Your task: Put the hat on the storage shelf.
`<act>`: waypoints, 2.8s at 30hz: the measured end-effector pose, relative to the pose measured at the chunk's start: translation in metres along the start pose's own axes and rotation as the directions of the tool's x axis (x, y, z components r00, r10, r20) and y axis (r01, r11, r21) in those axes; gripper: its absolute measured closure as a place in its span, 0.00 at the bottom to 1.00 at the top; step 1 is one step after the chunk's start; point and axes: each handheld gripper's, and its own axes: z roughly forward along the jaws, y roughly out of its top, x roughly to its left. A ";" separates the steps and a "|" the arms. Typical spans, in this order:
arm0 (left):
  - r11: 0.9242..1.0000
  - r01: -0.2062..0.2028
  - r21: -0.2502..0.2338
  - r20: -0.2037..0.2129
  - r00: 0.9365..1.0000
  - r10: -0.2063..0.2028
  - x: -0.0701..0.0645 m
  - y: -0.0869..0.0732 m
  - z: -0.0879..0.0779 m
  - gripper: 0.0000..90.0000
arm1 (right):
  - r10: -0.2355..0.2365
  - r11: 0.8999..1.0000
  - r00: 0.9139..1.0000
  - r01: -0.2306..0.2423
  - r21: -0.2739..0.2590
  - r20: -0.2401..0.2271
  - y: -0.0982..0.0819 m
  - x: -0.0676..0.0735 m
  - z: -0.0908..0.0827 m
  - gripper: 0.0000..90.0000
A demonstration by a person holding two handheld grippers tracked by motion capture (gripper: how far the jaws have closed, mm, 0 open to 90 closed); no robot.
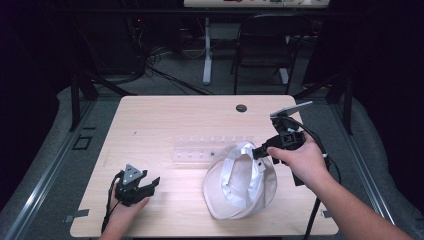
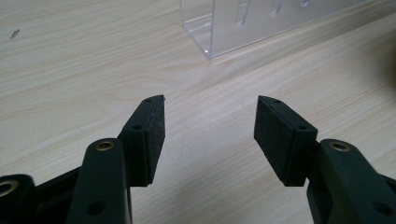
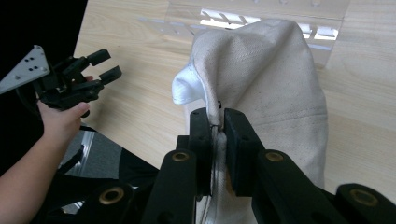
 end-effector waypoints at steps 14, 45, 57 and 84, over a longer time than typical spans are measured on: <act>1.000 0.006 -0.003 0.003 1.000 -0.006 -0.001 0.000 0.000 0.48 | 0.040 0.998 0.993 -0.045 -0.048 -0.107 0.003 -0.006 -0.009 0.91; 1.000 -0.007 -0.016 0.042 0.999 0.007 -0.006 0.001 -0.001 0.46 | 0.046 0.985 0.966 -0.086 -0.150 -0.253 0.015 -0.003 -0.031 0.91; 1.000 -0.015 -0.014 0.041 0.999 0.016 -0.010 0.002 -0.001 0.46 | 0.048 0.978 0.963 -0.099 -0.183 -0.266 0.025 0.004 -0.040 0.91; 0.999 -0.042 -0.020 0.066 0.997 0.043 -0.022 0.004 0.001 0.46 | 0.047 0.964 0.957 -0.119 -0.238 -0.287 0.045 0.011 -0.055 0.92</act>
